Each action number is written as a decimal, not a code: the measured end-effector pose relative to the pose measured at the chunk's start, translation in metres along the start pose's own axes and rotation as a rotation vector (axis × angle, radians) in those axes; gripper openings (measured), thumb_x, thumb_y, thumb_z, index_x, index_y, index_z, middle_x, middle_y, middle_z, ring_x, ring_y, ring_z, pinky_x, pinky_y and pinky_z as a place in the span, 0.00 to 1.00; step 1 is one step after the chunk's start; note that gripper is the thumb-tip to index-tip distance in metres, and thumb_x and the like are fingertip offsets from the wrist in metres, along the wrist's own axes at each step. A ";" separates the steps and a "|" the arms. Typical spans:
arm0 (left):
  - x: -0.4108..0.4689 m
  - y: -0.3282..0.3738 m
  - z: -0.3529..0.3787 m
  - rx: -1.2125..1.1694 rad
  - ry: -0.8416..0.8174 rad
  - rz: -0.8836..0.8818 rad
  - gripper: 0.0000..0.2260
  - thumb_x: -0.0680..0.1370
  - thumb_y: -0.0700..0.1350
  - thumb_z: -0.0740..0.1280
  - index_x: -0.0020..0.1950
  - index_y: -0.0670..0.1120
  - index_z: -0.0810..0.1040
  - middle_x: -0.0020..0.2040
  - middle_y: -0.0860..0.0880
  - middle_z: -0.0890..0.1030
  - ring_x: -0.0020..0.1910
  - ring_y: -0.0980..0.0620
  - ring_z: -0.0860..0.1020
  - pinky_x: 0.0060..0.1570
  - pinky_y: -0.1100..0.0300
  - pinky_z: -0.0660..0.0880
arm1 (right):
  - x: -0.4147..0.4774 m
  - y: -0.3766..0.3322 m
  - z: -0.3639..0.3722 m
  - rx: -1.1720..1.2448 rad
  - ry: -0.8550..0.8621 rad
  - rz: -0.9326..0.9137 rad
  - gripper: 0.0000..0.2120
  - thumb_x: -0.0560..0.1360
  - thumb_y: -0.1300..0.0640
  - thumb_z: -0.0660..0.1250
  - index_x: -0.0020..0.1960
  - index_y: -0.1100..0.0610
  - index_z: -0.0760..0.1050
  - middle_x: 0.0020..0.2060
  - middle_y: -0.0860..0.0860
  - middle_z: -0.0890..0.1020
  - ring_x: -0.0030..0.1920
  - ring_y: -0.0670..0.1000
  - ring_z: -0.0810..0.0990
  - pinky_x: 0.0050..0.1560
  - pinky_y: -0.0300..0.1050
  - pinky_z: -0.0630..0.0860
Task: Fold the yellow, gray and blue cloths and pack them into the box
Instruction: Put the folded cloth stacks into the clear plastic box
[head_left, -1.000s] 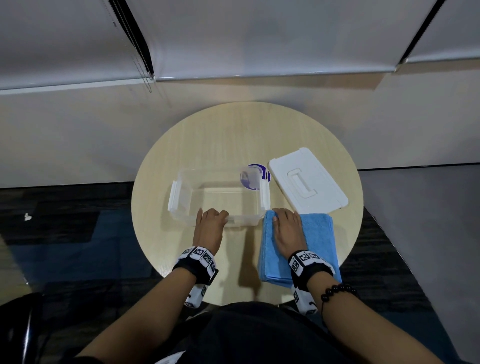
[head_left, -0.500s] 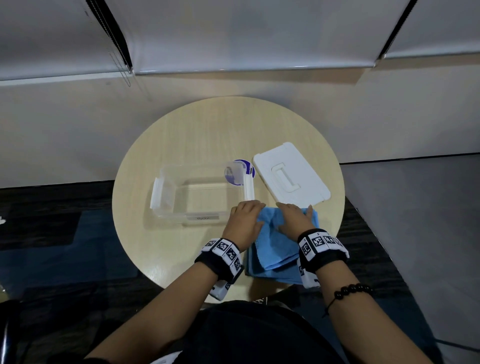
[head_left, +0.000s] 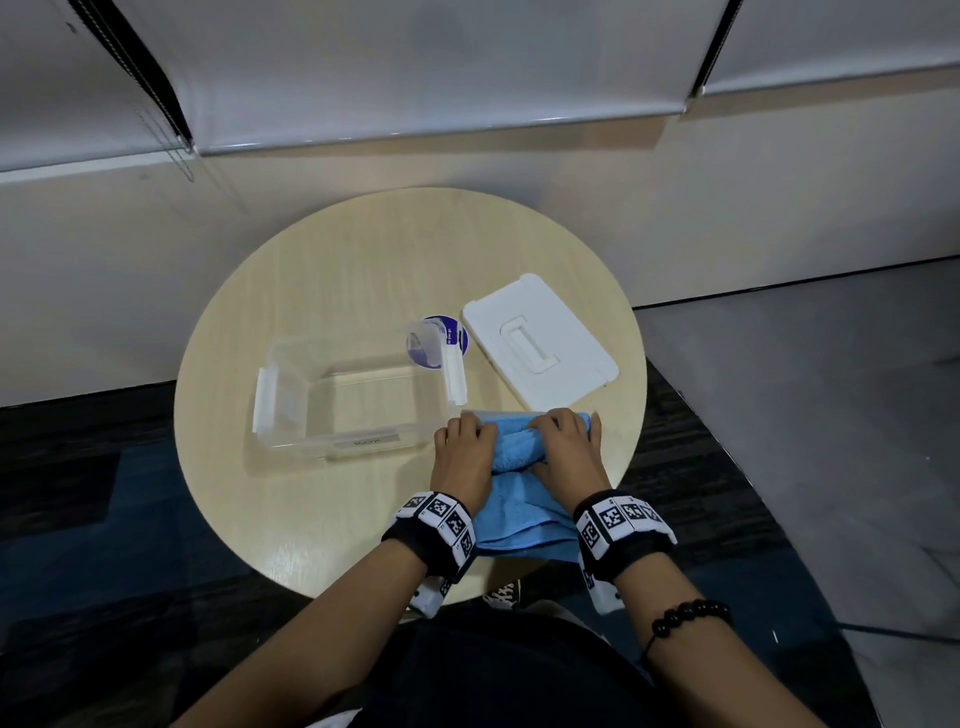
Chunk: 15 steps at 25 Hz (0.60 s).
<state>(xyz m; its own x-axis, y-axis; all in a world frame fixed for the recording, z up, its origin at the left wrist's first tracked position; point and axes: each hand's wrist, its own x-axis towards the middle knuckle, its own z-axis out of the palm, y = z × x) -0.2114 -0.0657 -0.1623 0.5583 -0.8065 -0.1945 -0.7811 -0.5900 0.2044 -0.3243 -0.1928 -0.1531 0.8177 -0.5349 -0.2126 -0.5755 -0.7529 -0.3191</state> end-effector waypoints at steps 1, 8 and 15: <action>0.001 -0.001 0.002 0.005 -0.007 0.011 0.24 0.72 0.35 0.64 0.68 0.46 0.69 0.69 0.43 0.66 0.68 0.42 0.66 0.66 0.52 0.60 | 0.000 0.001 0.000 0.001 -0.013 0.017 0.24 0.74 0.58 0.69 0.69 0.51 0.70 0.65 0.51 0.71 0.71 0.52 0.66 0.79 0.61 0.41; 0.011 -0.003 0.003 0.081 -0.013 0.059 0.24 0.72 0.34 0.64 0.68 0.45 0.69 0.64 0.45 0.70 0.66 0.43 0.68 0.67 0.51 0.61 | 0.007 -0.005 -0.002 -0.029 -0.060 0.038 0.29 0.75 0.57 0.69 0.74 0.52 0.64 0.70 0.52 0.69 0.74 0.53 0.63 0.78 0.65 0.43; 0.018 -0.010 -0.017 -0.199 -0.132 -0.066 0.21 0.73 0.40 0.70 0.64 0.46 0.69 0.59 0.44 0.74 0.58 0.42 0.75 0.59 0.48 0.70 | 0.016 -0.004 -0.016 -0.129 -0.112 0.015 0.20 0.74 0.54 0.72 0.63 0.54 0.70 0.62 0.51 0.75 0.70 0.55 0.69 0.77 0.67 0.46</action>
<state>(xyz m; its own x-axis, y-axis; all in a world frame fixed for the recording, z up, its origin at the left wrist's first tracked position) -0.1893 -0.0750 -0.1519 0.5550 -0.7614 -0.3349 -0.6660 -0.6480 0.3696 -0.3096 -0.2047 -0.1404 0.8009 -0.5059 -0.3203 -0.5785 -0.7919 -0.1957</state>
